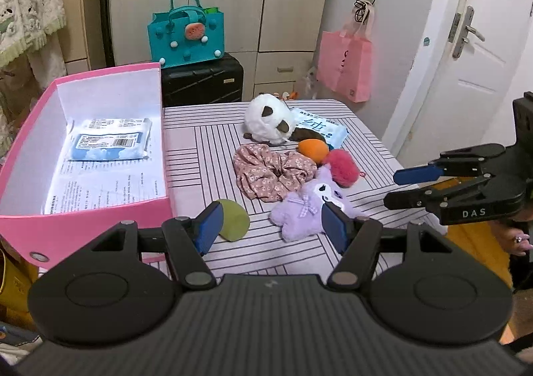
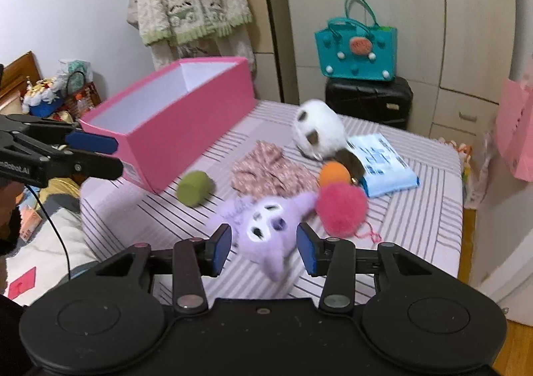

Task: Organize soft objects
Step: 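Move the left gripper back to the green ball and close on it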

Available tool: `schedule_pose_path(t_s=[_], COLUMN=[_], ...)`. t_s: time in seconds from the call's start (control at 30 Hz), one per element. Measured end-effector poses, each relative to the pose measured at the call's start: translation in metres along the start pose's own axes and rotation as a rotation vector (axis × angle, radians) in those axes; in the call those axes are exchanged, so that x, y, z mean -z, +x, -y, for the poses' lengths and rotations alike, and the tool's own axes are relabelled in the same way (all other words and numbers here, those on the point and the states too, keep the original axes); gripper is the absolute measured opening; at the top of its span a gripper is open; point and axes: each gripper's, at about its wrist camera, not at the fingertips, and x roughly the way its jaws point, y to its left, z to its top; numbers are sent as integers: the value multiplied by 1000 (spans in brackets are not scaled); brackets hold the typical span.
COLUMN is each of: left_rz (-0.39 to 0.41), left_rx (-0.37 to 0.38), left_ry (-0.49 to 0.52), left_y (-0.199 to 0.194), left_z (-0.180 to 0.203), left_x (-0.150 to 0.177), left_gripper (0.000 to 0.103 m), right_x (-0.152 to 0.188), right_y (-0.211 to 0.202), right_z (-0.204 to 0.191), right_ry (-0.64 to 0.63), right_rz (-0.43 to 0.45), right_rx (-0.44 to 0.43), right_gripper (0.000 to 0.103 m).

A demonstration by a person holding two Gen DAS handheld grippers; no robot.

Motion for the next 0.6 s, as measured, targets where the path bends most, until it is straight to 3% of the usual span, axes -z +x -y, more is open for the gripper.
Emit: schedule_pose_path(t_s=[0.2, 0.43, 0.6], left_rz=[8, 130, 82], left_rx=[55, -169, -189], left_ry=[-63, -33, -68], left_y=[25, 53, 78], left_z=[-5, 5, 1], left_x=[11, 25, 25], left_gripper=[64, 64, 64], right_x=[10, 15, 19], right_y=[14, 33, 48], right_z=[17, 33, 40], right_ry=[3, -40, -78], right_rz=[13, 82, 109], right_rx=[39, 96, 141], right_gripper=[50, 53, 55])
